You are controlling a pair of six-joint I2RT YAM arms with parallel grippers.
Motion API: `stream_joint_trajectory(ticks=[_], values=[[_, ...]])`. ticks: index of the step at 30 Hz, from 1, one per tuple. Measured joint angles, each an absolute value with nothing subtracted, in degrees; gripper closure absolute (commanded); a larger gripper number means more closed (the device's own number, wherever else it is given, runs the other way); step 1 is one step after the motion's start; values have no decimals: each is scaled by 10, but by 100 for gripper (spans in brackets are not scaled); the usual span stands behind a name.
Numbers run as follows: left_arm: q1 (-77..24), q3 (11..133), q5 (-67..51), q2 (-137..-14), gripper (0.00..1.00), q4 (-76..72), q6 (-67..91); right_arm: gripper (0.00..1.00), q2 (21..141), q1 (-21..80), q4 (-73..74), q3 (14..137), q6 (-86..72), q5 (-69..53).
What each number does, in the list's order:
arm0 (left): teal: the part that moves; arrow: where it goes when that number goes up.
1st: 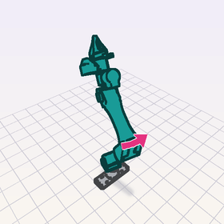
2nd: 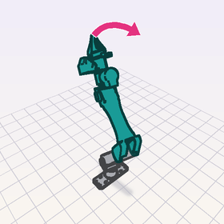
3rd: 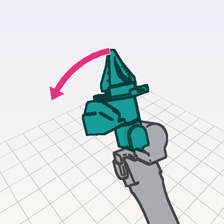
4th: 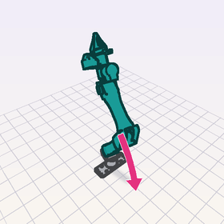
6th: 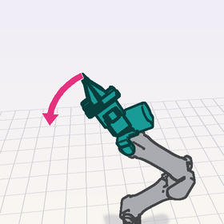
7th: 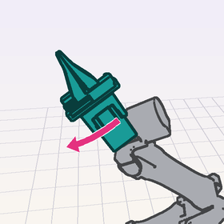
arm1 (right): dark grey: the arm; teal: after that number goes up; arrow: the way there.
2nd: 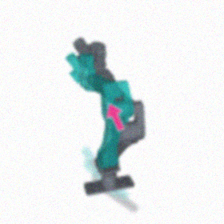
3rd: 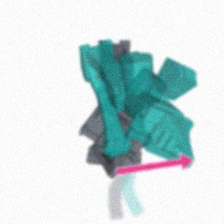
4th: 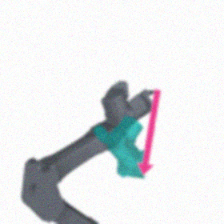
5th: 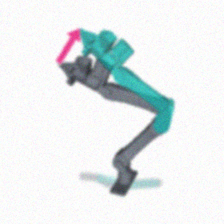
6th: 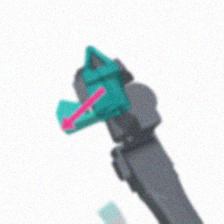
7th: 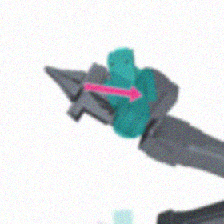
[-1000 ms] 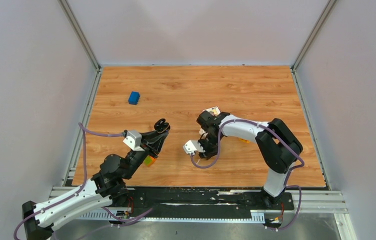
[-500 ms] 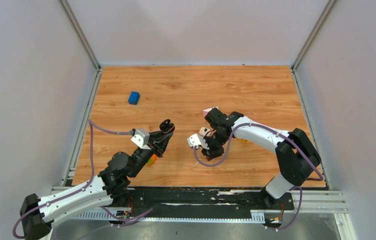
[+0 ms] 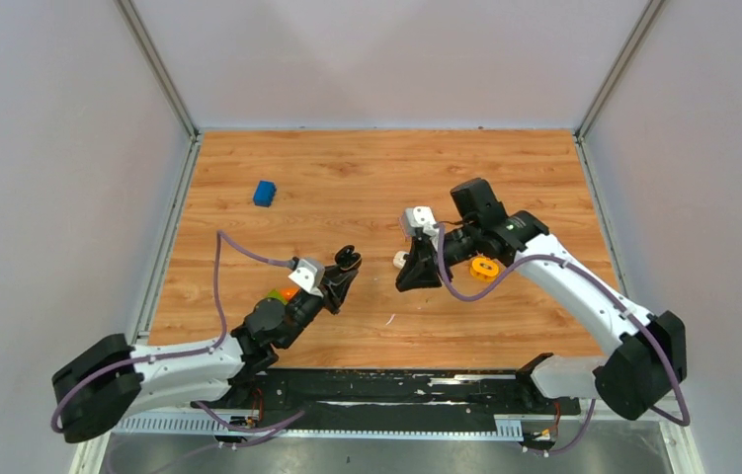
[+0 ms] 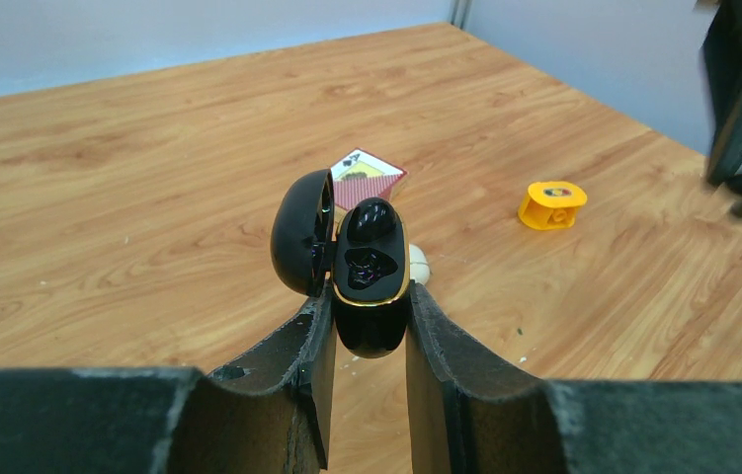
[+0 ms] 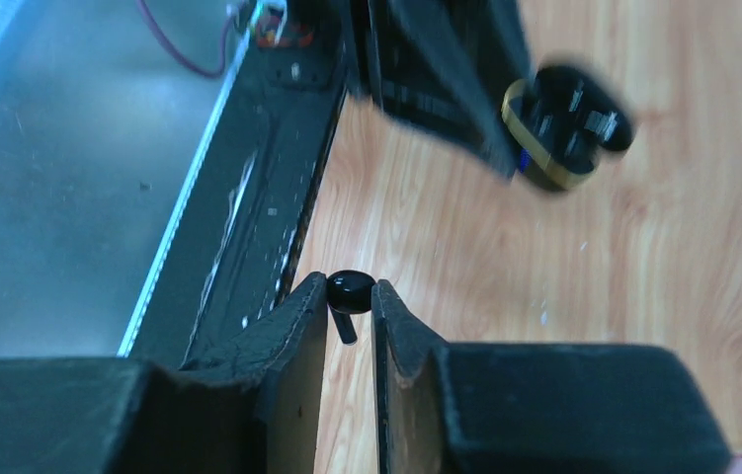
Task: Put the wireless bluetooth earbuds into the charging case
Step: Pick up the earbud from the center of the board, then place the earbud in the charging case.
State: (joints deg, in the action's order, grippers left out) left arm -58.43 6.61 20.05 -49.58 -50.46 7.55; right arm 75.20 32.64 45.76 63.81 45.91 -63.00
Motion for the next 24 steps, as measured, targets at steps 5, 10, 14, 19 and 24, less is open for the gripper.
stream_joint_trajectory(ticks=[5, 10, 14, 19, 24], values=[[-592, 52, 187, -614, 100, -646, 81, 79, 712, 327, 273, 633, 283, -671], [-616, 52, 165, -703, 100, -781, 75, 79, 721, 327, 103, 623, 130, -676], [-627, 60, 150, -738, 100, -823, 72, 78, 736, 327, 17, 616, 52, -667], [-637, 79, 147, -741, 100, -850, 67, 78, 744, 329, -63, 595, -24, -655], [-641, 96, 147, -741, 100, -860, 65, 78, 751, 339, -120, 581, -72, -641]])
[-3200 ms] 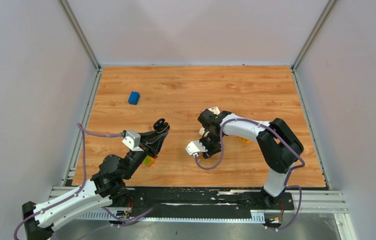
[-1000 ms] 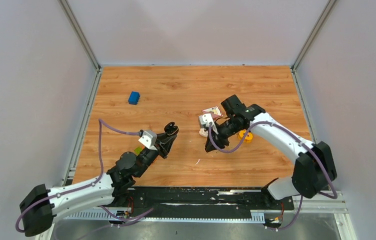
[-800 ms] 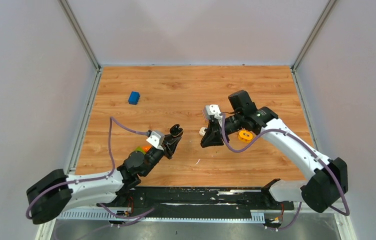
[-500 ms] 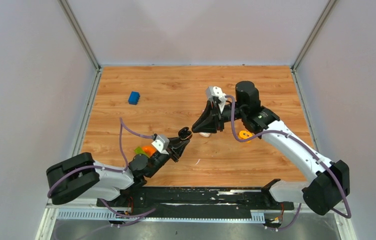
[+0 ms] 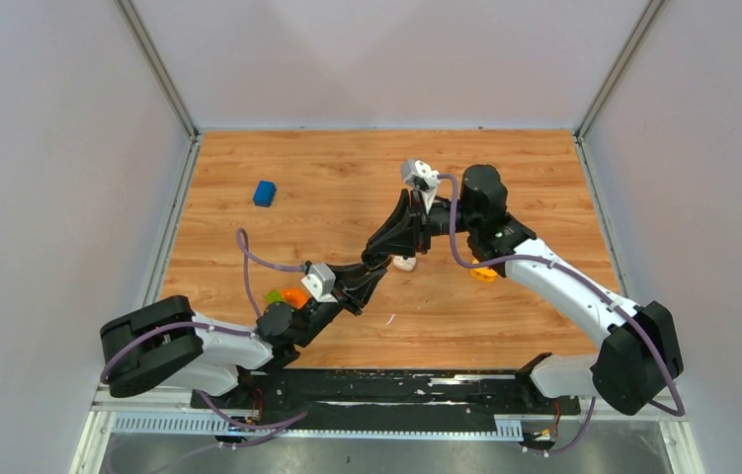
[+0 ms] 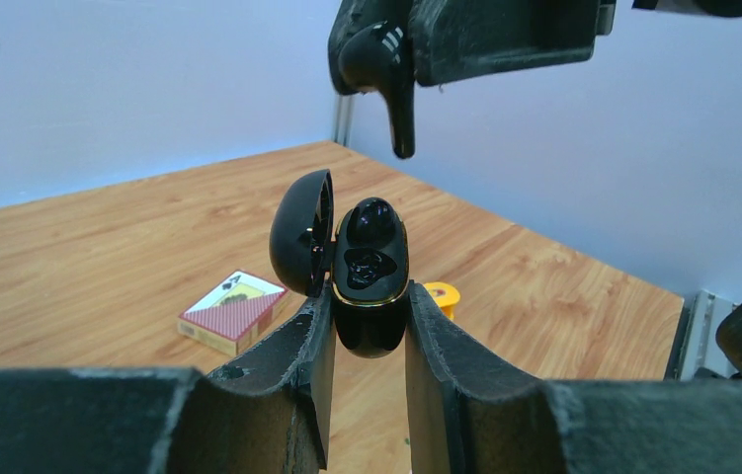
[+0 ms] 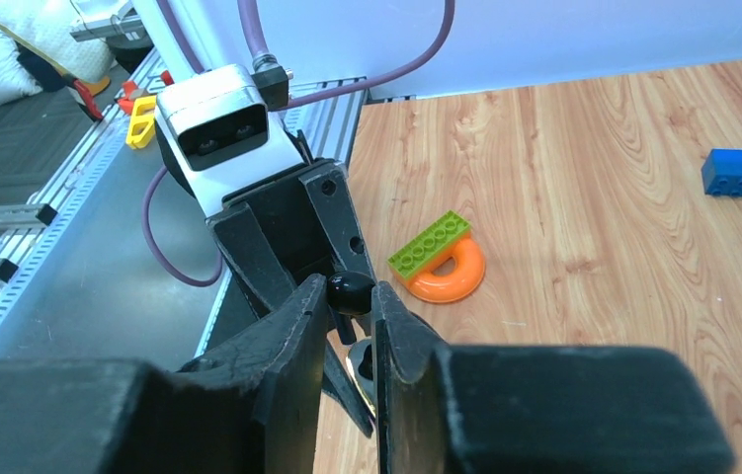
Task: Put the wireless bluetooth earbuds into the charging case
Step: Place the earbud in the charging case.
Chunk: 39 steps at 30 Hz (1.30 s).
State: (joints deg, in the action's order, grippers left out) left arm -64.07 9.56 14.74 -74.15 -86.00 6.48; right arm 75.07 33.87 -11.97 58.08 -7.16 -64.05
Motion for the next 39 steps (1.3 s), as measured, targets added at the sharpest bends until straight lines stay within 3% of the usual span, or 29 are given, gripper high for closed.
stream_joint_trajectory(ticks=[39], values=[[-648, 109, 156, -697, 100, -860, 67, 77, 773, 371, -220, 553, -121, -609]])
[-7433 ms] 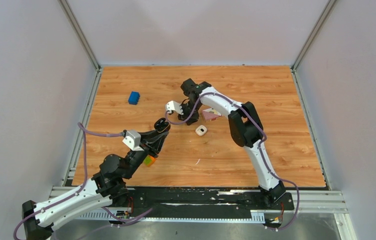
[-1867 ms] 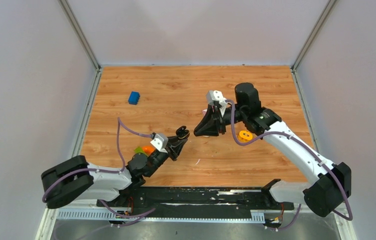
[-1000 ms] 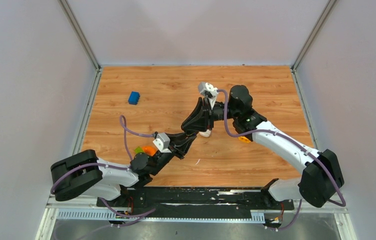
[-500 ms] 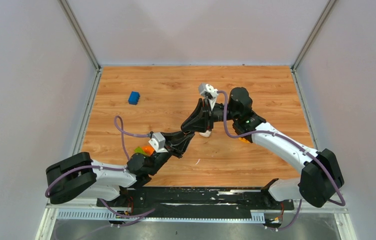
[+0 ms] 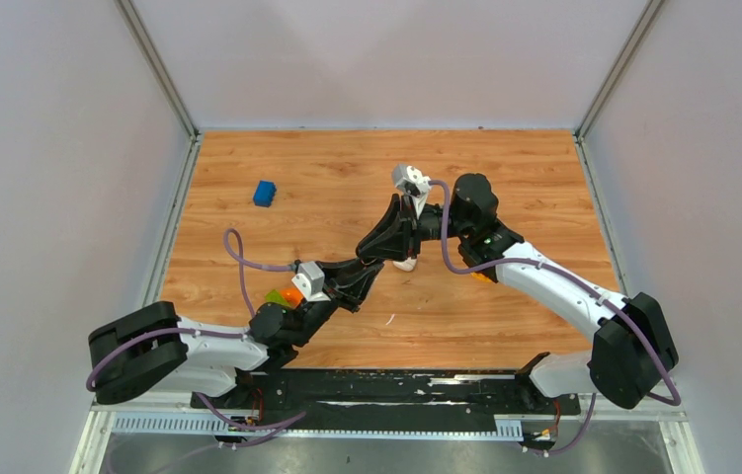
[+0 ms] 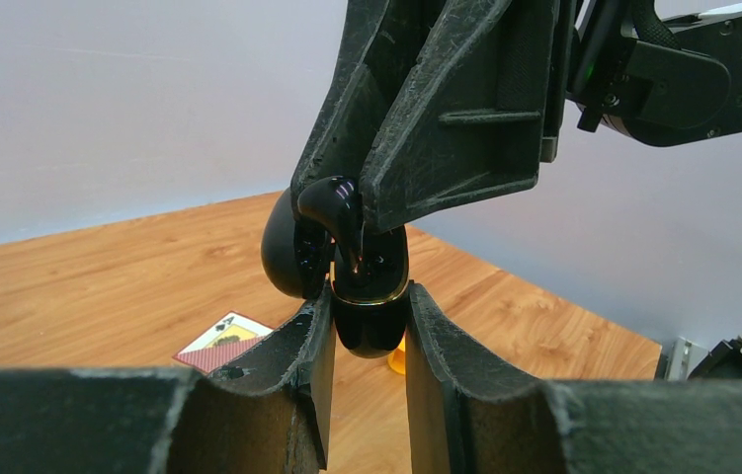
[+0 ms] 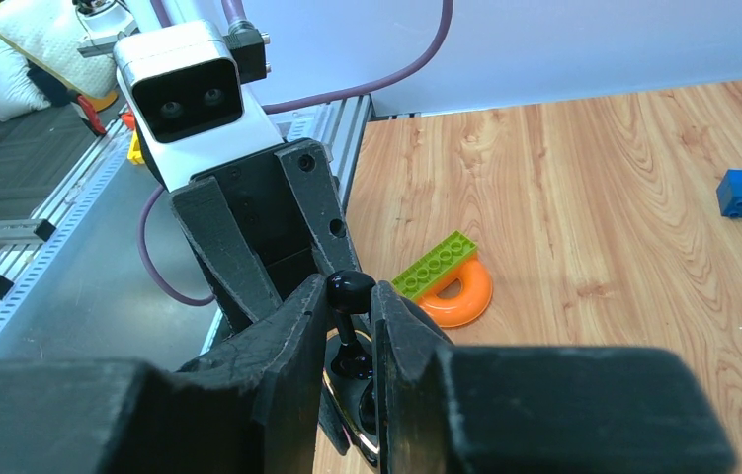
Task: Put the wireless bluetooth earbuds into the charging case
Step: Place the earbud in the charging case.
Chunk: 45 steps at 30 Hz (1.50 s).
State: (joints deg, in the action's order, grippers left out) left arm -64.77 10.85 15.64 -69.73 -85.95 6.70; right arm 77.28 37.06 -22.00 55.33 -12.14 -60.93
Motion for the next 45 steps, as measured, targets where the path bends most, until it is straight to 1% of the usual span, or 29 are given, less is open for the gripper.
stream_joint_trajectory(ticks=[25, 45], values=[[-649, 108, 167, -689, 100, -851, 69, 77, 773, 371, -228, 551, -115, -603], [-649, 108, 186, -683, 100, -846, 71, 76, 777, 376, -252, 542, -120, -575]])
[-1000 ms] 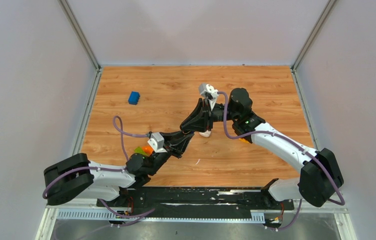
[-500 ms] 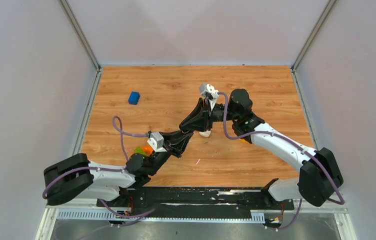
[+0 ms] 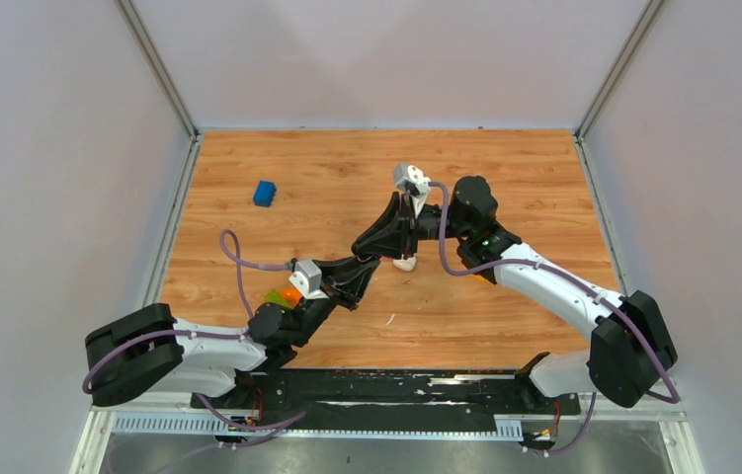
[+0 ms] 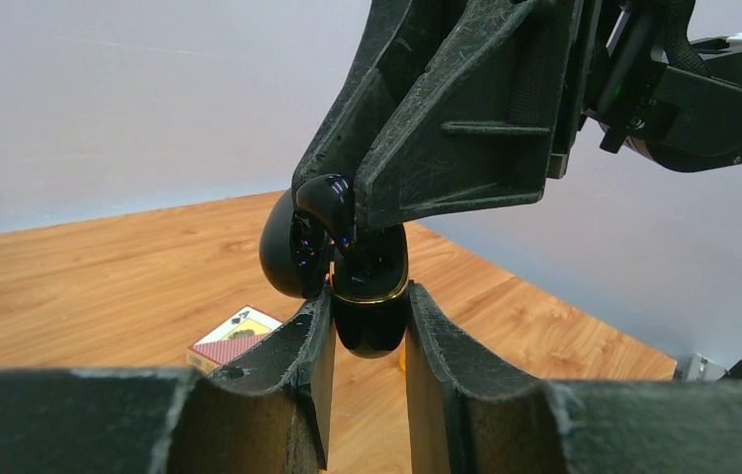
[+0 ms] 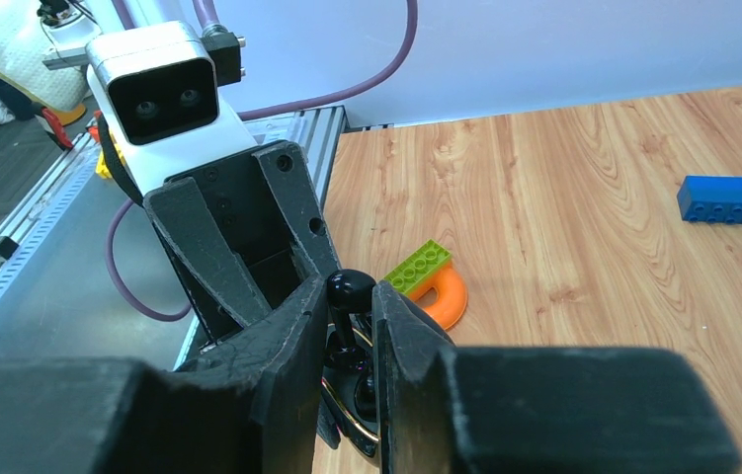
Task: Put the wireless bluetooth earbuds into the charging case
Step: Place the earbud in the charging case.
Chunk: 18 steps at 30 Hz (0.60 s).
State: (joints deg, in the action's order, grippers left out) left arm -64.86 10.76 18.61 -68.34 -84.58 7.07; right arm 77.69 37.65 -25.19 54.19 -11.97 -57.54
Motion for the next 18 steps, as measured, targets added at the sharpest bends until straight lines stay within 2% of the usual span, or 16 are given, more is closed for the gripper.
stream_joint_trajectory(ticks=[18], values=[[-649, 108, 215, -684, 100, -837, 68, 76, 786, 382, -242, 543, -115, -543]])
